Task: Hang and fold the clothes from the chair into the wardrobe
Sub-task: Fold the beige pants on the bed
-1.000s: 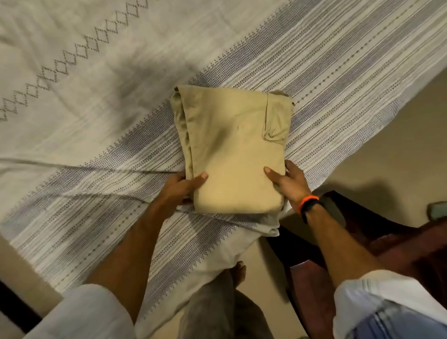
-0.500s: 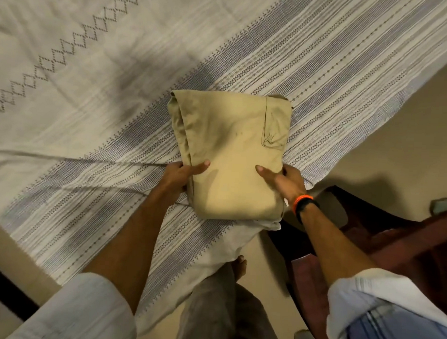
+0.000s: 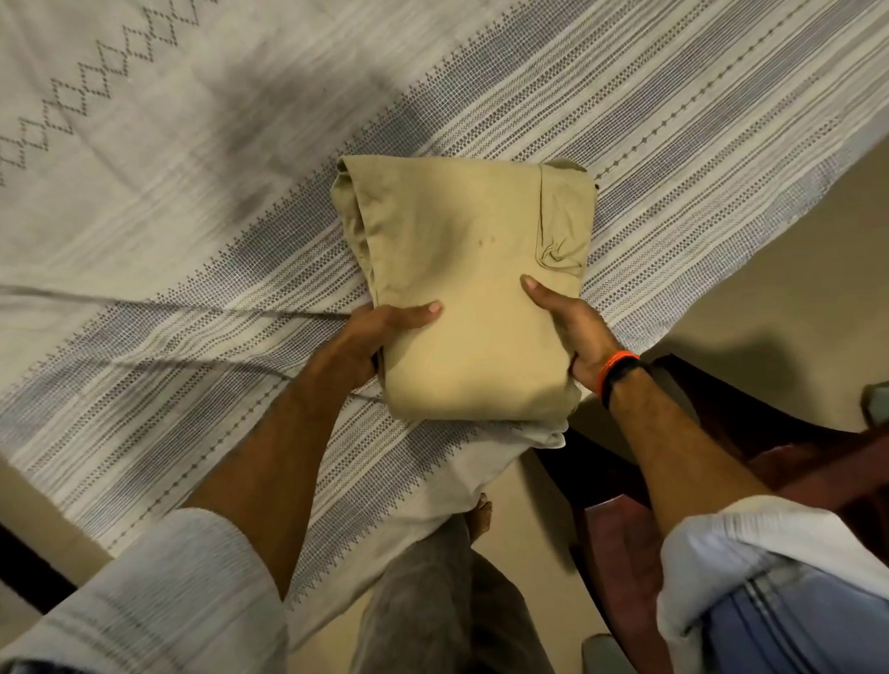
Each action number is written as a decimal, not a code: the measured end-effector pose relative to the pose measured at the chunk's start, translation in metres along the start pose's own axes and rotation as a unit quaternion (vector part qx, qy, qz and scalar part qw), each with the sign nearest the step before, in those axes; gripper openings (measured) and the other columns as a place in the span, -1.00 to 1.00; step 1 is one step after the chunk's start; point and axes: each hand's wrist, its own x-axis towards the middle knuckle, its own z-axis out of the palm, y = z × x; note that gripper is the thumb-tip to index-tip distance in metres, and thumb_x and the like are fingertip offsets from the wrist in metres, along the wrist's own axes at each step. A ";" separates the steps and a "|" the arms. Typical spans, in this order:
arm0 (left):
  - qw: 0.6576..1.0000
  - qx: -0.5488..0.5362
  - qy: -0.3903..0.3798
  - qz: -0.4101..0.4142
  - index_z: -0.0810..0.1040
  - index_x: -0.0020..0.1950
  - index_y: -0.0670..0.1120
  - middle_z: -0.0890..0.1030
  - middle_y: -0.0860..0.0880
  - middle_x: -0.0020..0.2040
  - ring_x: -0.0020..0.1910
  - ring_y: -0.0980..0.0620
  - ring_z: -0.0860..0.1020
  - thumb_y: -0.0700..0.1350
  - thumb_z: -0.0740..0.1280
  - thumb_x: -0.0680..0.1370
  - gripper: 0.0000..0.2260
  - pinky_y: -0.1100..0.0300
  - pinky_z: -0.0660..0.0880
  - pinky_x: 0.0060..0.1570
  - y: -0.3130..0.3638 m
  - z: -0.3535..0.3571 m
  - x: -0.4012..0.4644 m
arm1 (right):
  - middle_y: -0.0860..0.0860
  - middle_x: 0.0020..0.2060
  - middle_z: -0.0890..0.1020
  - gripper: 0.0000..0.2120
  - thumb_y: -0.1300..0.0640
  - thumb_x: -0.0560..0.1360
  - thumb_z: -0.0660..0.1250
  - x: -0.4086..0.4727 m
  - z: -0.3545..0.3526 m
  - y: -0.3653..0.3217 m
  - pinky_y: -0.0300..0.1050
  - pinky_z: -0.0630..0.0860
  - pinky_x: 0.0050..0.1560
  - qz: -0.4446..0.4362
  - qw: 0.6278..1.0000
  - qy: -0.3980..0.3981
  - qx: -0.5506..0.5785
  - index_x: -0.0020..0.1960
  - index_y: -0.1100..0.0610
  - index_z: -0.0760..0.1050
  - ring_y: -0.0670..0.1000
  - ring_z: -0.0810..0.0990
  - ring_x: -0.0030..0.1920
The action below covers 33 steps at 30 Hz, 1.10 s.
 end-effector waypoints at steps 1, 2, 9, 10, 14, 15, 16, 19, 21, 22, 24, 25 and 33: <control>1.000 -0.003 0.001 0.002 0.56 0.22 -0.16 0.70 -0.08 0.07 0.07 -0.15 0.65 -0.12 0.62 0.21 -0.39 -0.08 0.59 0.07 0.002 -0.001 0.000 | 0.02 0.18 0.66 -0.37 -0.19 0.26 0.60 -0.008 0.006 -0.007 0.09 0.43 0.35 0.000 1.000 0.002 0.012 0.25 0.06 0.60 0.08 0.62 0.22; 1.000 -0.004 0.002 0.003 0.55 0.24 -0.17 0.70 -0.08 0.07 0.08 -0.15 0.65 -0.13 0.63 0.18 -0.35 -0.07 0.60 0.04 0.003 -0.002 0.000 | 0.06 0.17 0.67 -0.47 -0.08 0.34 0.57 -0.012 0.009 -0.012 0.09 0.46 0.33 0.002 1.000 -0.001 0.027 0.25 0.10 0.59 0.11 0.63 0.20; 0.995 -0.082 -0.023 0.042 0.57 0.25 -0.14 0.68 -0.11 0.10 0.09 -0.18 0.64 -0.05 0.53 0.35 -0.50 -0.10 0.57 0.10 0.018 0.000 -0.009 | 0.12 0.17 0.66 -0.63 0.07 0.50 0.40 -0.013 0.011 -0.030 0.06 0.53 0.24 0.009 0.997 -0.034 0.075 0.29 0.15 0.55 0.14 0.63 0.19; 0.996 -0.073 -0.025 0.046 0.57 0.25 -0.13 0.69 -0.10 0.09 0.09 -0.18 0.64 -0.05 0.52 0.36 -0.51 -0.10 0.57 0.11 0.022 0.001 -0.010 | 0.12 0.17 0.66 -0.63 0.06 0.51 0.39 -0.013 0.012 -0.034 0.06 0.54 0.23 0.007 0.996 -0.036 0.079 0.29 0.13 0.55 0.14 0.63 0.18; 0.998 -0.035 -0.010 0.051 0.59 0.20 -0.15 0.69 -0.08 0.07 0.12 -0.17 0.61 -0.15 0.53 0.35 -0.57 -0.12 0.52 0.19 0.039 0.001 -0.017 | 0.12 0.08 0.69 -0.71 0.22 0.51 0.36 -0.019 0.013 -0.052 0.00 0.61 0.05 -0.015 0.996 -0.048 0.080 0.23 0.18 0.56 0.13 0.67 0.07; 0.998 -0.035 -0.010 0.056 0.60 0.19 -0.17 0.69 -0.09 0.06 0.13 -0.17 0.62 -0.18 0.53 0.35 -0.58 -0.12 0.52 0.20 0.041 0.000 -0.019 | 0.12 0.08 0.68 -0.71 0.25 0.49 0.37 -0.020 0.012 -0.053 0.01 0.61 0.06 -0.022 0.995 -0.054 0.078 0.22 0.19 0.57 0.13 0.67 0.08; 0.997 -0.041 -0.008 0.064 0.62 0.17 -0.19 0.69 -0.10 0.05 0.13 -0.18 0.62 -0.20 0.53 0.33 -0.58 -0.12 0.53 0.20 0.044 -0.001 -0.021 | 0.14 0.11 0.67 -0.68 0.27 0.46 0.39 -0.022 0.011 -0.055 0.03 0.60 0.11 -0.035 0.995 -0.061 0.075 0.22 0.20 0.57 0.15 0.65 0.12; 0.993 -0.046 -0.005 0.113 0.59 0.23 -0.23 0.68 -0.14 0.10 0.14 -0.18 0.62 -0.24 0.55 0.25 -0.46 -0.10 0.56 0.15 0.048 -0.006 -0.023 | 0.19 0.20 0.63 -0.51 0.30 0.33 0.49 -0.026 0.007 -0.056 0.11 0.55 0.22 -0.083 0.993 -0.068 0.046 0.25 0.23 0.55 0.17 0.62 0.20; 0.989 -0.033 -0.005 0.142 0.56 0.27 -0.22 0.66 -0.15 0.15 0.15 -0.17 0.62 -0.25 0.55 0.23 -0.40 -0.13 0.57 0.12 0.051 -0.008 -0.027 | 0.19 0.19 0.64 -0.49 0.35 0.31 0.50 -0.031 0.009 -0.057 0.16 0.54 0.24 -0.099 0.993 -0.053 0.027 0.25 0.25 0.54 0.17 0.63 0.18; 0.988 -0.027 -0.006 0.150 0.55 0.27 -0.21 0.66 -0.15 0.15 0.15 -0.17 0.62 -0.26 0.55 0.22 -0.39 -0.15 0.58 0.10 0.053 -0.007 -0.029 | 0.19 0.17 0.65 -0.53 0.38 0.32 0.49 -0.032 0.010 -0.059 0.18 0.53 0.24 -0.110 0.993 -0.043 0.024 0.22 0.25 0.55 0.16 0.64 0.16; 0.987 -0.026 -0.013 0.158 0.57 0.24 -0.21 0.66 -0.14 0.13 0.13 -0.17 0.63 -0.26 0.55 0.21 -0.41 -0.20 0.58 0.07 0.063 -0.005 -0.035 | 0.22 0.14 0.65 -0.57 0.38 0.29 0.53 -0.038 0.016 -0.068 0.27 0.51 0.25 -0.138 0.990 -0.023 0.022 0.14 0.28 0.57 0.22 0.64 0.16; 0.985 -0.035 -0.015 0.170 0.57 0.22 -0.21 0.67 -0.14 0.12 0.13 -0.16 0.63 -0.26 0.55 0.20 -0.42 -0.18 0.59 0.06 0.070 -0.004 -0.038 | 0.27 0.15 0.63 -0.51 0.32 0.24 0.58 -0.039 0.019 -0.075 0.35 0.48 0.24 -0.157 0.987 -0.013 0.022 0.14 0.33 0.56 0.29 0.61 0.18; 0.934 -0.035 -0.036 0.354 0.61 0.09 -0.17 0.68 -0.05 0.11 0.17 -0.06 0.62 -0.21 0.67 0.11 -0.42 0.04 0.58 0.08 0.104 -0.008 -0.051 | 0.10 -0.02 0.72 -0.54 0.22 0.25 0.61 -0.057 0.032 -0.110 0.18 0.61 0.10 -0.291 0.956 -0.022 -0.021 0.12 0.23 0.58 0.17 0.69 0.07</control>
